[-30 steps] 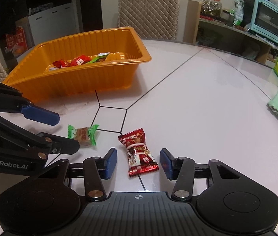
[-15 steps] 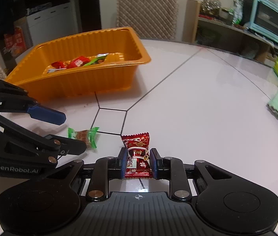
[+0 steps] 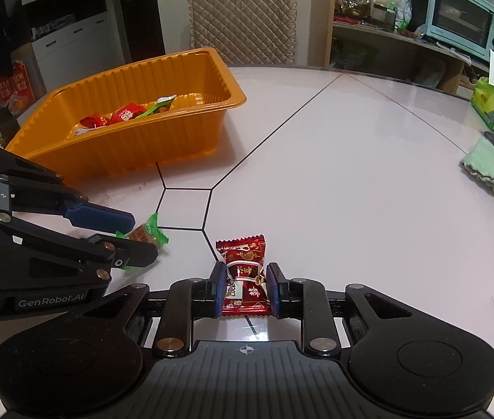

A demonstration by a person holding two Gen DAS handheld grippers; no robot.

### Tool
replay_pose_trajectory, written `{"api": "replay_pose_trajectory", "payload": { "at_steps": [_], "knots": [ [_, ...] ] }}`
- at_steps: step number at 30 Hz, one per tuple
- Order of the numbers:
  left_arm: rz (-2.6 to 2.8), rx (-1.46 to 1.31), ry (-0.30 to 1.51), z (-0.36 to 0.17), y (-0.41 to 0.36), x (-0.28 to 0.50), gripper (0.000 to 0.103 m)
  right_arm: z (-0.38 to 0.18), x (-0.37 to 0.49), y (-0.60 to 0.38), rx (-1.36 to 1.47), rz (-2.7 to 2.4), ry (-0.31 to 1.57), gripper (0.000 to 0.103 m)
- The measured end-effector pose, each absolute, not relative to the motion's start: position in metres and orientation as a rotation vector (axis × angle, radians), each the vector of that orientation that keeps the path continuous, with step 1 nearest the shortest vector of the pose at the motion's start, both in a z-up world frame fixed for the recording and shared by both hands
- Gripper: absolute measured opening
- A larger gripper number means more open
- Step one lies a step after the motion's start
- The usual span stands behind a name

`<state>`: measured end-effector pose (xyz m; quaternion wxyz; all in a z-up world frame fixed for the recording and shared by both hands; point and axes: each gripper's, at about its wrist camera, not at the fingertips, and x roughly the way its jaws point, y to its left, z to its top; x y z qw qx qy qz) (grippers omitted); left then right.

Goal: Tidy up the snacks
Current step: 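Grasp the red-and-white wrapped candy with the right tool while the left tool grasps the green-wrapped candy, then carry the red-and-white candy and green-wrapped candy with both tools over the tray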

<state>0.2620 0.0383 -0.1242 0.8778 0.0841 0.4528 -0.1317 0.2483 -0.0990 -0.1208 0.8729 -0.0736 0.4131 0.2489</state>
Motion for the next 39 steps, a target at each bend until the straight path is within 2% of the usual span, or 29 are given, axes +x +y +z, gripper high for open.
{"api": "replay_pose_trajectory", "payload": {
  "at_steps": [3,27,39],
  "knots": [
    [-0.279,0.168,0.955,-0.125,0.036,0.266,0.019,-0.121,0.248,-0.099,-0.153,0.519,0.864,0.025],
    [-0.264,0.144,0.979,-0.122,0.036,0.27,0.018,-0.119,0.249,-0.1,-0.145,0.523,0.87,0.025],
    [-0.251,0.063,0.926,-0.088,0.049,0.248,0.018,-0.094,0.245,-0.108,-0.091,0.536,0.842,0.025]
  ]
}}
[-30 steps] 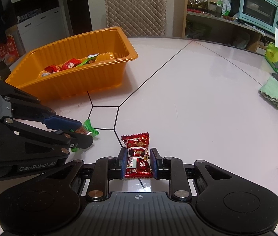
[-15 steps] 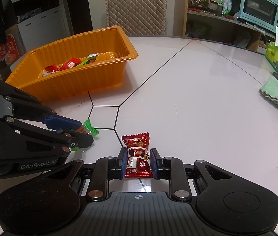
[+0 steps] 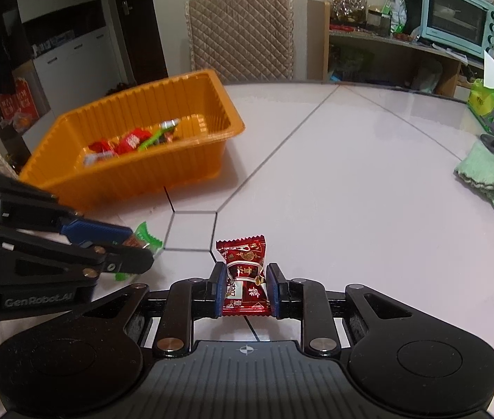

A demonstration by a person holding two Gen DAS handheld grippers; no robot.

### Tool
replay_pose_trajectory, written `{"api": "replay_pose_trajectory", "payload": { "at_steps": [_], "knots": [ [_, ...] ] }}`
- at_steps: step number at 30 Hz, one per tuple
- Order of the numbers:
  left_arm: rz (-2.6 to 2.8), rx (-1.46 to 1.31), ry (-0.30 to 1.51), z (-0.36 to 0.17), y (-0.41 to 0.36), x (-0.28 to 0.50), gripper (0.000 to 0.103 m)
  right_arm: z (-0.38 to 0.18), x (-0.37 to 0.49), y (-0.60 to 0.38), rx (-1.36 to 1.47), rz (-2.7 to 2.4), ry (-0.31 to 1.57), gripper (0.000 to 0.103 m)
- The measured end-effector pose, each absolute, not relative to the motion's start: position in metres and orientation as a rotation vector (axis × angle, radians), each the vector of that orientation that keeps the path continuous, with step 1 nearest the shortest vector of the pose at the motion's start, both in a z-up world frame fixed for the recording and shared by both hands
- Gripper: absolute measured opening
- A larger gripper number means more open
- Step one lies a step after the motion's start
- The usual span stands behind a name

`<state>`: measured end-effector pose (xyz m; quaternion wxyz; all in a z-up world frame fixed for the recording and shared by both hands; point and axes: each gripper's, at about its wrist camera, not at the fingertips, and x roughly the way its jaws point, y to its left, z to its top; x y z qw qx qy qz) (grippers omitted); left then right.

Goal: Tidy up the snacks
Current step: 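Carry the red-and-white candy and green-wrapped candy with both tools over the tray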

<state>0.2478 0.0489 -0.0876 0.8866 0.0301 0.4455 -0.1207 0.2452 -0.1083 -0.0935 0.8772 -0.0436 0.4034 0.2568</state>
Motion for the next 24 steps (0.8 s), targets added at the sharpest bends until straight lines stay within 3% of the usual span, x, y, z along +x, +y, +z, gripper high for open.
{"api": "replay_pose_trajectory", "payload": {
  "at_steps": [11,24],
  "knots": [
    [-0.126,-0.032,0.848,-0.042,0.097,0.232,0.018,-0.051,0.254,-0.091,-0.032,0.62,0.769,0.025],
    [0.153,-0.115,0.83,-0.023,0.17,0.254,0.018,-0.035,0.31,-0.027,-0.06,0.736,0.724,0.025]
  ]
}}
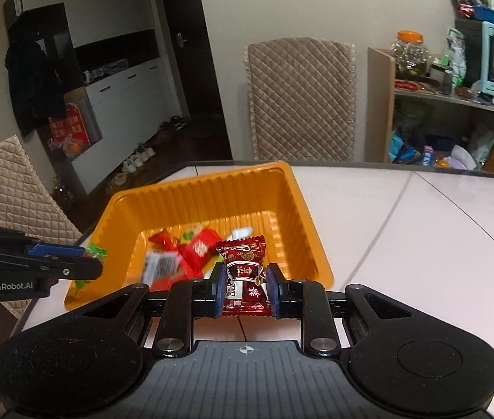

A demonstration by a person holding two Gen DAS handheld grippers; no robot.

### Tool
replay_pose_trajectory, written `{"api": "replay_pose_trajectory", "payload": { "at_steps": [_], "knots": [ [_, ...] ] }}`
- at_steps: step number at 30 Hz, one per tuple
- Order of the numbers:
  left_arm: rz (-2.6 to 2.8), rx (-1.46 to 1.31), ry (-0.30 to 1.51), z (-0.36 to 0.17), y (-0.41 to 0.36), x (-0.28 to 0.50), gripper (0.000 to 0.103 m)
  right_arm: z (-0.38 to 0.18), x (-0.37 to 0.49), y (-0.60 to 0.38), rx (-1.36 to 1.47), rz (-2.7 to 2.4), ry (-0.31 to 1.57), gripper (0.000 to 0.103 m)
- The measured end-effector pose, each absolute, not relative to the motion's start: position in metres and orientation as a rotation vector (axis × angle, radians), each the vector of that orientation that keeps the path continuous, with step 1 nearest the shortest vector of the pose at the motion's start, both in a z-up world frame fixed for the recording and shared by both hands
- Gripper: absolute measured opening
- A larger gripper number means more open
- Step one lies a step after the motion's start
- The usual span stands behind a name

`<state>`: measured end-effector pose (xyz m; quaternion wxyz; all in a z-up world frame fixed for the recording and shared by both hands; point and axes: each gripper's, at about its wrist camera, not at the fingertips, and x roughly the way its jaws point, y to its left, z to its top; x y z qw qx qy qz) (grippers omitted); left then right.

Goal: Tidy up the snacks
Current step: 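Carry the red-and-white candy and green-wrapped candy with both tools over the tray, then open both tools to drop both candies into the orange tray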

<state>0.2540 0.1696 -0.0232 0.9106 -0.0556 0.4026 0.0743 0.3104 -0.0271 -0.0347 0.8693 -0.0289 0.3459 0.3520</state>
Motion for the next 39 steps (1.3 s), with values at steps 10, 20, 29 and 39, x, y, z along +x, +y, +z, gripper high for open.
{"api": "replay_pose_trajectory", "payload": {
  "at_steps": [10,20,29,39],
  "knots": [
    [0.255,-0.106,0.843,-0.031,0.195,0.285,0.018,-0.048,0.362,0.01,-0.103,0.741,0.755,0.025],
    [0.283,-0.122,0.861,-0.042,0.21,0.301,0.018,-0.066,0.388,0.025,-0.134,0.727,0.781,0.025],
    [0.288,-0.126,0.866,-0.045,0.214,0.306,0.018,-0.07,0.393,0.034,-0.124,0.729,0.768,0.025],
    [0.277,-0.137,0.868,-0.048,0.216,0.302,0.018,-0.061,0.393,0.032,-0.089,0.722,0.76,0.028]
  ]
}}
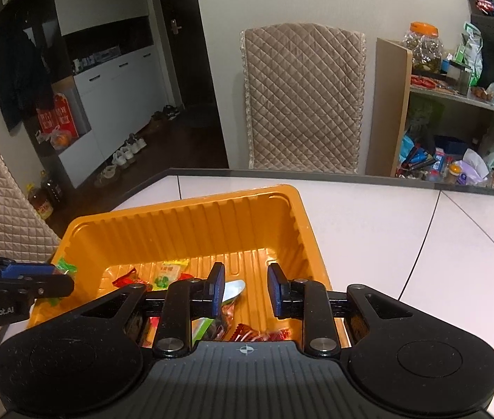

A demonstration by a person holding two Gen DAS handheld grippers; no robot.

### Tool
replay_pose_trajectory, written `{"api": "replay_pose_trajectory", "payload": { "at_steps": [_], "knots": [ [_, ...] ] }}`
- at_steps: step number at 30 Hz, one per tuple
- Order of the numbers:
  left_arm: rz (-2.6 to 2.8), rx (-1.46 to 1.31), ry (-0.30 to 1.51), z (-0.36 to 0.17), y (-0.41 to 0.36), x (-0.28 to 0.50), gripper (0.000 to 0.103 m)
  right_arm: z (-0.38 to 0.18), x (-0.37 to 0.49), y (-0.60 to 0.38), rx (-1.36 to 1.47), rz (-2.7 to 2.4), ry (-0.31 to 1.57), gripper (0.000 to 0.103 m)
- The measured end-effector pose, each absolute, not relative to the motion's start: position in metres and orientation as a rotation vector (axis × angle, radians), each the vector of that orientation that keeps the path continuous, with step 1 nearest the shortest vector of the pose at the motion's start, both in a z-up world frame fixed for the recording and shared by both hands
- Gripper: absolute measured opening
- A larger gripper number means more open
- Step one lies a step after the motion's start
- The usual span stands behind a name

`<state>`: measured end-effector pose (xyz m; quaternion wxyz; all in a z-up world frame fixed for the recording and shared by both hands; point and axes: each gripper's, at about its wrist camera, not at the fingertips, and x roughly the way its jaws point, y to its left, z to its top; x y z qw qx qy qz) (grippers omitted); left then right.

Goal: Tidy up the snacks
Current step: 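Open both tools to drop both candies into the orange tray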

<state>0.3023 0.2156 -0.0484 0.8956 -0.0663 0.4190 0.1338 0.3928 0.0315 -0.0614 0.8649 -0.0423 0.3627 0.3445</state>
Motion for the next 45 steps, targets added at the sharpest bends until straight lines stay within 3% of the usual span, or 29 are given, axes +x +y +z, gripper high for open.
{"api": "replay_pose_trajectory", "payload": {
  "at_steps": [9,26,29,33,40,45],
  "knots": [
    [0.278,-0.145,0.87,-0.052,0.219,0.302,0.018,-0.06,0.384,0.015,-0.047,0.7,0.774,0.041],
    [0.286,-0.137,0.885,-0.06,0.228,0.321,0.019,-0.057,0.388,0.017,-0.042,0.693,0.773,0.043],
    [0.289,-0.141,0.881,-0.061,0.23,0.322,0.024,-0.056,0.388,0.018,-0.04,0.694,0.772,0.044],
    [0.294,-0.147,0.866,-0.058,0.229,0.32,0.039,-0.055,0.386,0.017,-0.041,0.693,0.768,0.044],
    [0.284,-0.163,0.847,-0.05,0.228,0.314,0.045,-0.05,0.382,0.014,-0.034,0.682,0.758,0.047],
    [0.28,-0.171,0.834,-0.042,0.225,0.306,0.051,-0.042,0.376,0.01,-0.021,0.674,0.737,0.058]
  ]
}}
